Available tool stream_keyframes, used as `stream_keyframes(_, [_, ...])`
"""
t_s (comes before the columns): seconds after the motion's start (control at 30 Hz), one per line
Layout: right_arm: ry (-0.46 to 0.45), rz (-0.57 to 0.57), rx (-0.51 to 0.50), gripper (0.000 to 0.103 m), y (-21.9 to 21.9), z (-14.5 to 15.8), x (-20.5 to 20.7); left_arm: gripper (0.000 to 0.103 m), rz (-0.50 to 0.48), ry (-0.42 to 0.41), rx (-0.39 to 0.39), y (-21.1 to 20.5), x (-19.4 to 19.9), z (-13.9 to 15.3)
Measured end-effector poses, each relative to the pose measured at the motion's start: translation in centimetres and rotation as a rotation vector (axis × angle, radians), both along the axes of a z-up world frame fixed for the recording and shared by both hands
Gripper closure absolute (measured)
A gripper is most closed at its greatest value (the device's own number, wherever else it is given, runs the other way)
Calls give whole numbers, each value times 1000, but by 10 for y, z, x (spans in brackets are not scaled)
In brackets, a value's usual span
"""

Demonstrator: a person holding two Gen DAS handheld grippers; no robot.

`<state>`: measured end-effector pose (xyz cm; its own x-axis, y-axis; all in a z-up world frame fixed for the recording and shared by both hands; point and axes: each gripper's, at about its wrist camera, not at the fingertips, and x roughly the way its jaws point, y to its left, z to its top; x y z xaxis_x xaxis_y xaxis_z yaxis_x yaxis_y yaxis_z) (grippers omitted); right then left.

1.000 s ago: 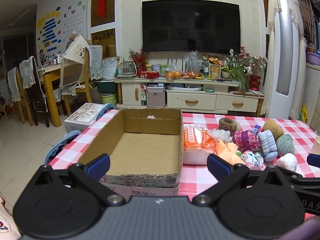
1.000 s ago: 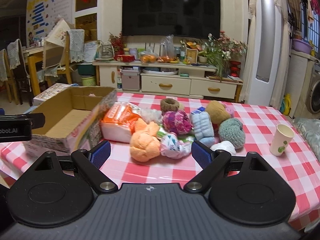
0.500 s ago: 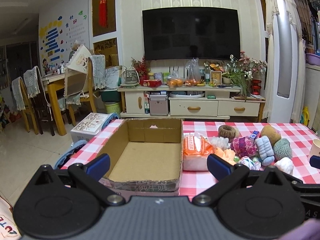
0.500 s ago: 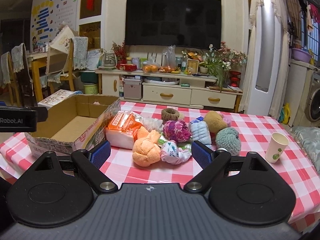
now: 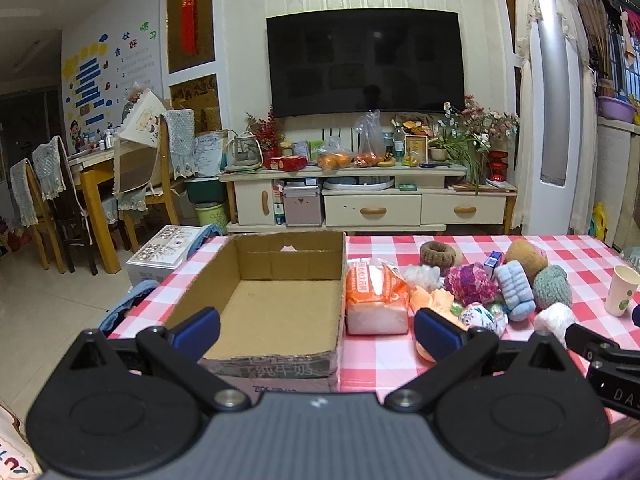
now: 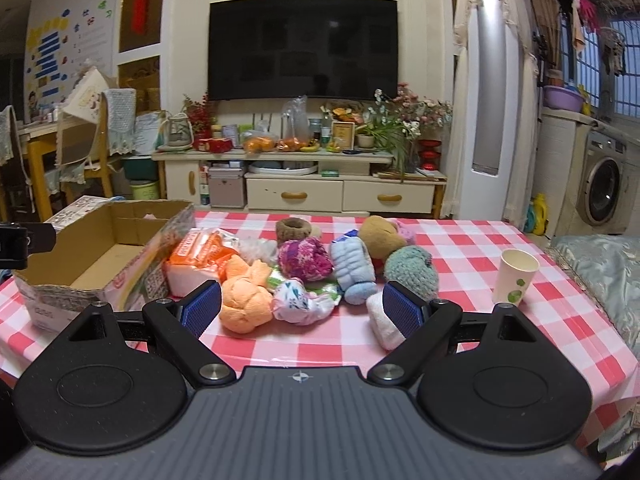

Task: Organize soft objects
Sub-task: 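Reach the left tool to the orange knitted towel bundle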

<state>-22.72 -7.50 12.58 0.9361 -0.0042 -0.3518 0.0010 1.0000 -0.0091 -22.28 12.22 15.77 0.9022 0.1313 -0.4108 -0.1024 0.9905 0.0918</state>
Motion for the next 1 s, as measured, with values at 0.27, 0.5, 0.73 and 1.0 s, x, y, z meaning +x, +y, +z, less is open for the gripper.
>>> stream_keyframes(0.27, [16, -47, -8, 0, -1, 0, -6, 1, -48, 33, -8, -11, 9, -9])
stream_keyframes(0.5, [90, -117, 38, 0, -25, -23, 24, 1, -104, 71, 10, -29, 28, -21])
stream_keyframes(0.73, [153, -176, 88, 0, -60, -54, 50, 1, -231, 137, 12, -60, 59, -42])
stream_keyframes(1.0, [164, -156, 177, 0, -88, -67, 80, 1, -394, 189, 81, -109, 106, -70])
